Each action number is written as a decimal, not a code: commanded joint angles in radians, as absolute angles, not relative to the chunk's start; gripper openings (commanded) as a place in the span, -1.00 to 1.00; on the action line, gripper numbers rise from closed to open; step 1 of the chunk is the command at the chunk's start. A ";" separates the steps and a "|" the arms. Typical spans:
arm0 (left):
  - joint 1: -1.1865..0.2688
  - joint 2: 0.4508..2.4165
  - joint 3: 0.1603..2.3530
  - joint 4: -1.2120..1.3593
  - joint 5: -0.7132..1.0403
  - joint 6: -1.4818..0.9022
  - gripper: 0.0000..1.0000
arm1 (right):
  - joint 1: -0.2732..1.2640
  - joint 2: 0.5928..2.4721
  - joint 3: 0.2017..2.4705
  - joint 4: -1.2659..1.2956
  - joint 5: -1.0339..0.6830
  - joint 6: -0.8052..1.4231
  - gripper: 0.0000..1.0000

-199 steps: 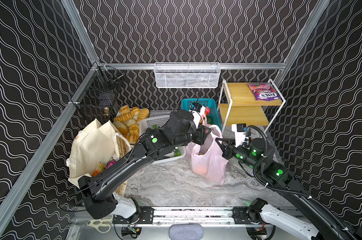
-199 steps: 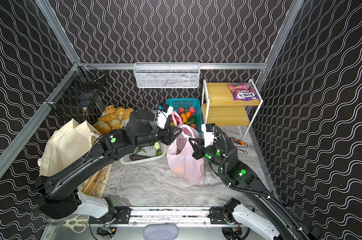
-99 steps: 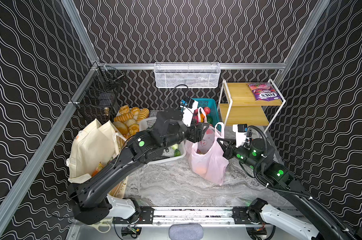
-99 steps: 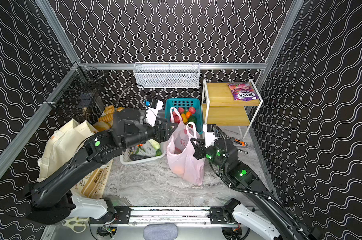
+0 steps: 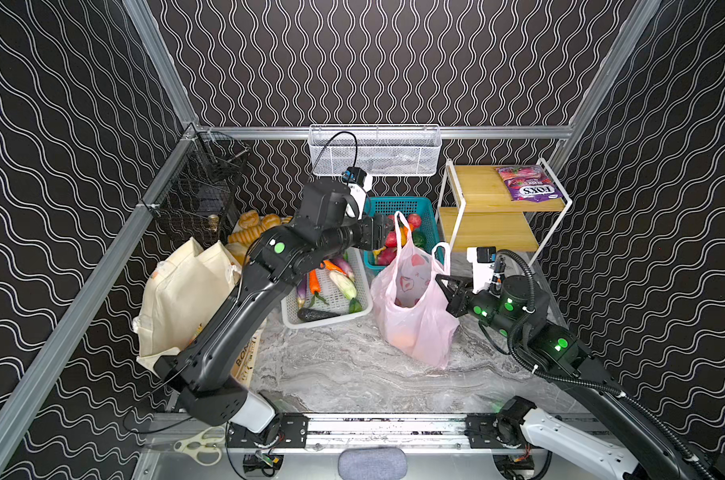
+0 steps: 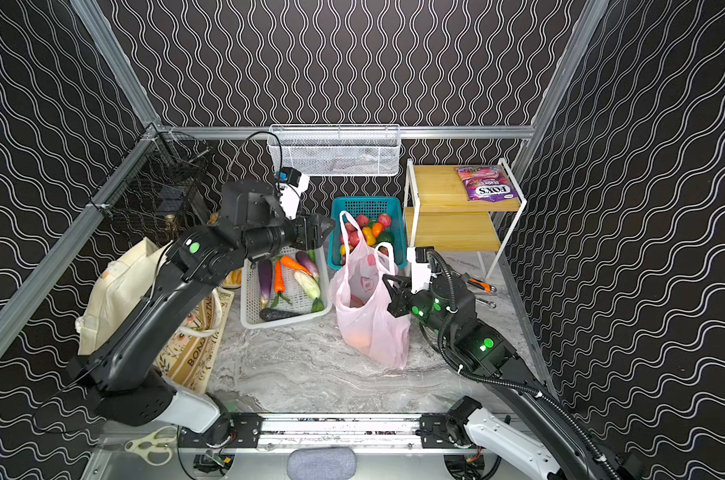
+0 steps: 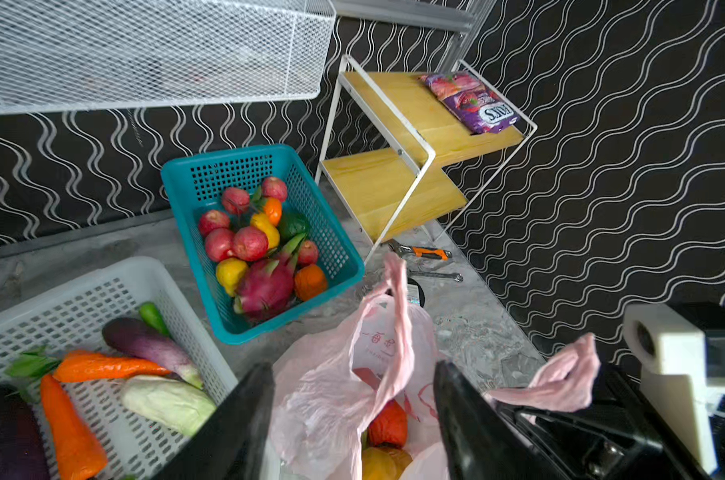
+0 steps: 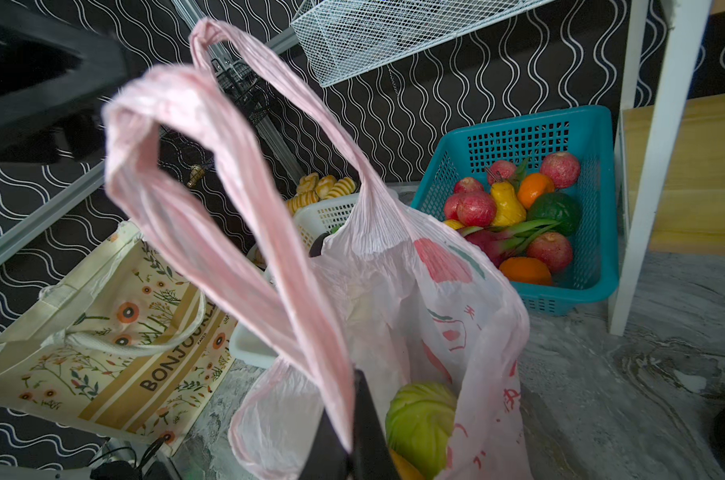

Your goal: Place the mixed food into the grocery bags and tie them

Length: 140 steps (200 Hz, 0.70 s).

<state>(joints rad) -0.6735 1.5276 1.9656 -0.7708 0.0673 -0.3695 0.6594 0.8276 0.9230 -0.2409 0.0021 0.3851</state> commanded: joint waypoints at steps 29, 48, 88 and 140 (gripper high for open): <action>-0.624 1.536 1.927 -0.620 0.342 -0.429 0.31 | 0.660 0.820 0.927 -0.232 0.002 0.403 -1.00; -0.608 1.544 1.908 -0.588 0.374 -0.437 0.21 | 0.660 0.825 0.934 -0.241 0.003 0.402 -1.00; -0.599 1.587 1.904 -0.550 0.381 -0.443 -0.16 | 0.660 0.820 0.931 -0.238 -0.009 0.399 -1.00; -0.597 1.586 1.868 -0.454 0.387 -0.446 -0.42 | 0.661 0.809 0.925 -0.253 -0.010 0.395 -1.00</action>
<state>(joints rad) -0.6003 1.5890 1.8771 -0.5400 0.3748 -0.4423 0.6594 0.8181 0.9245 -0.2577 -0.0093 0.3923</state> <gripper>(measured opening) 0.325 0.049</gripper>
